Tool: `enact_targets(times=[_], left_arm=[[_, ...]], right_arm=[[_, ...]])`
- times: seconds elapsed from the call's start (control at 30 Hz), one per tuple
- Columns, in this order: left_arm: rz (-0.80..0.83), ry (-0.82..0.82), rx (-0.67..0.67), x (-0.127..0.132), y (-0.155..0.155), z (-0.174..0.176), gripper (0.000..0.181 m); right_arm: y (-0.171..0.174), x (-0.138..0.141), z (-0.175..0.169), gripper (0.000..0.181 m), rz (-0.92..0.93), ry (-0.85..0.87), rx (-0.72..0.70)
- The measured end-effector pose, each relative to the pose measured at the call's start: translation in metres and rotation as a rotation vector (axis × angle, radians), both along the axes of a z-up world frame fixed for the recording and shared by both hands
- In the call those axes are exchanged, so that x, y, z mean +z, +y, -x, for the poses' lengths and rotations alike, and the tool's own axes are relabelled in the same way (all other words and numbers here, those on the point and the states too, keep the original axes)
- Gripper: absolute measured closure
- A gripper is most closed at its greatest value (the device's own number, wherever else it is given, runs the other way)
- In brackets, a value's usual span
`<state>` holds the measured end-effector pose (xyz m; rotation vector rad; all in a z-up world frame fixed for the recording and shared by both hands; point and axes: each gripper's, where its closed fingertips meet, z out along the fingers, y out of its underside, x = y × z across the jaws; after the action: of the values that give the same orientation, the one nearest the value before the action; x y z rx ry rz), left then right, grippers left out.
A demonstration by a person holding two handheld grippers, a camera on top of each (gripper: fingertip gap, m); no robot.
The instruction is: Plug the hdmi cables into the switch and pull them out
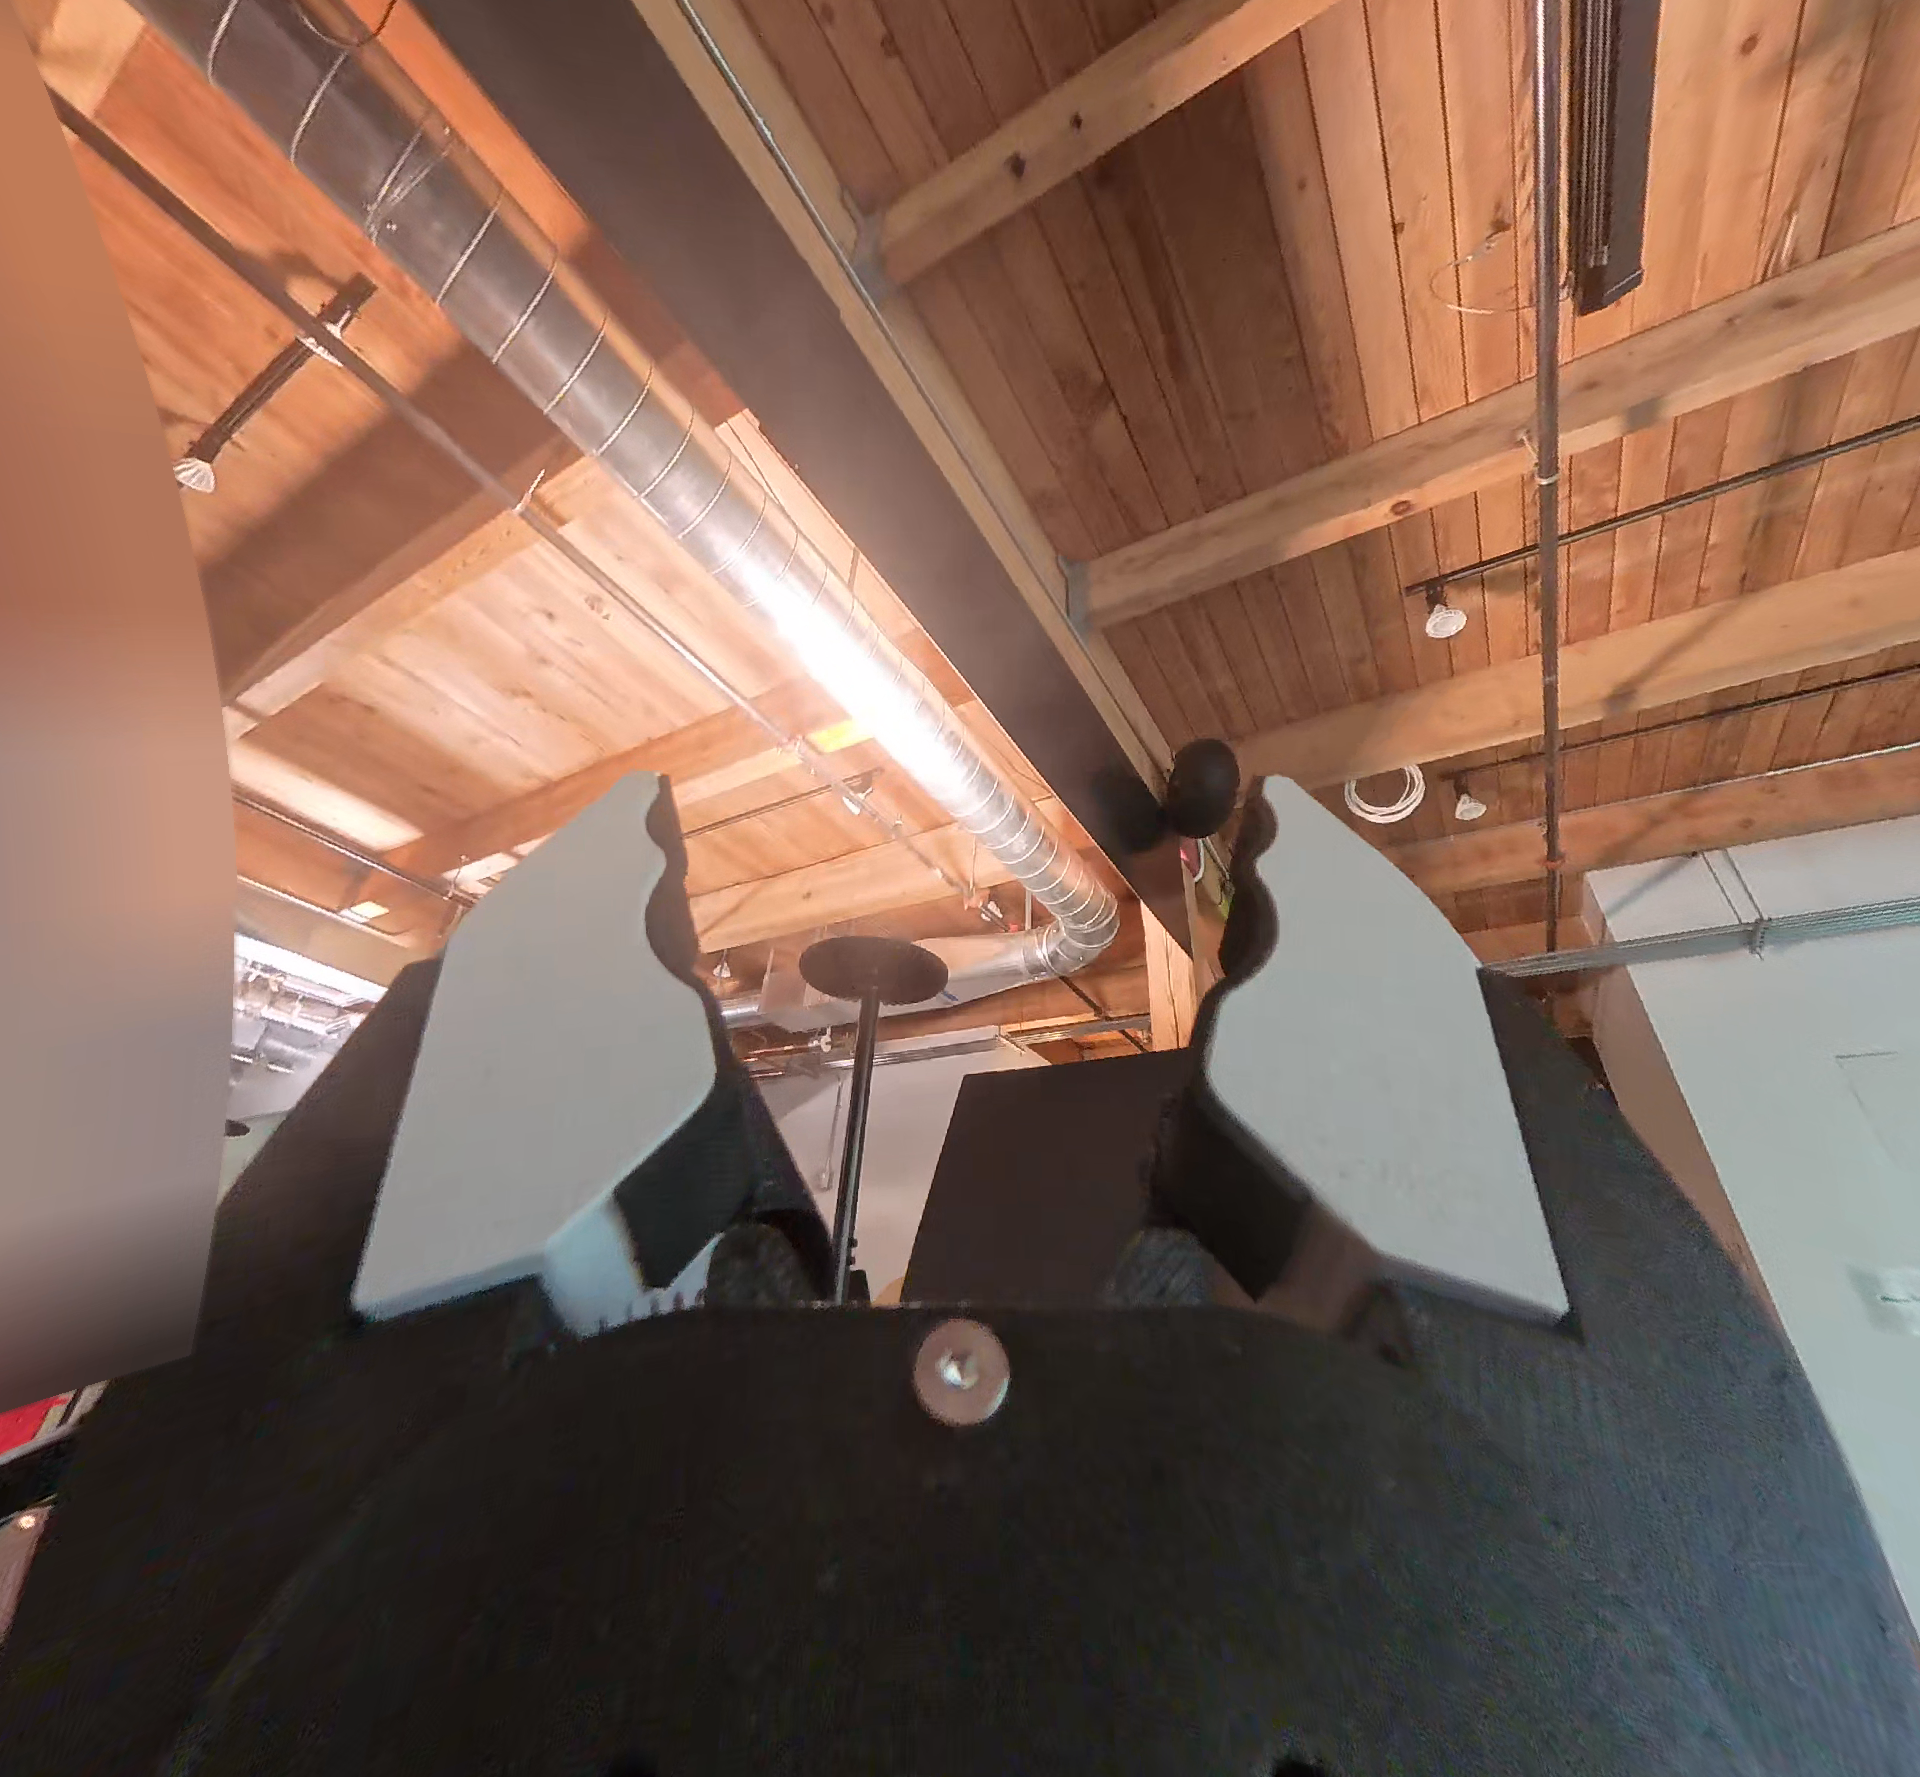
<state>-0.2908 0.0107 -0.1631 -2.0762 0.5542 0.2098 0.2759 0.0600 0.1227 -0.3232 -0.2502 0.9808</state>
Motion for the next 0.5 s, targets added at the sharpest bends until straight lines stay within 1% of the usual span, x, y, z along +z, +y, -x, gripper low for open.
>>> enact_targets(times=[0.07, 0.13, 0.17, 0.2, 0.23, 0.27, 0.3, 0.37, 0.4, 0.47, 0.5], left_arm=[[-0.065, -0.006, 0.028, 0.013, -0.001, 0.004, 0.181], [-0.064, 0.032, 0.048, 0.017, -0.006, 0.011, 0.178], [-0.040, 0.085, 0.066, 0.015, -0.009, 0.018, 0.162], [-0.003, 0.144, 0.093, 0.013, -0.012, 0.029, 0.140], [0.039, 0.188, 0.128, 0.013, -0.015, 0.042, 0.129], [0.091, 0.194, 0.158, 0.015, -0.017, 0.053, 0.129], [0.157, 0.158, 0.167, 0.017, -0.019, 0.060, 0.129], [0.323, 0.069, 0.124, 0.018, -0.020, 0.069, 0.129], [0.412, 0.051, 0.116, 0.016, -0.020, 0.077, 0.129], [0.639, 0.042, 0.146, 0.002, -0.027, 0.100, 0.128], [0.749, 0.069, 0.169, -0.008, -0.032, 0.113, 0.127]], right_arm=[[-0.002, 0.000, -0.001, 0.082, -0.007, 0.001, -0.018], [-0.003, 0.001, -0.001, 0.082, -0.012, -0.003, -0.037], [-0.004, 0.001, -0.001, 0.082, -0.016, -0.005, -0.039], [-0.005, 0.001, -0.001, 0.083, -0.021, -0.006, -0.036], [-0.006, 0.001, -0.001, 0.083, -0.023, -0.006, -0.029], [-0.006, 0.001, 0.000, 0.083, -0.022, -0.005, -0.020], [-0.005, 0.000, 0.001, 0.084, -0.020, -0.007, -0.012], [-0.004, 0.000, 0.004, 0.084, -0.019, -0.013, 0.004], [-0.002, -0.001, 0.007, 0.084, -0.016, -0.017, 0.011], [0.000, -0.002, 0.011, 0.084, -0.009, -0.028, 0.025], [0.001, -0.002, 0.013, 0.084, -0.008, -0.032, 0.031]])
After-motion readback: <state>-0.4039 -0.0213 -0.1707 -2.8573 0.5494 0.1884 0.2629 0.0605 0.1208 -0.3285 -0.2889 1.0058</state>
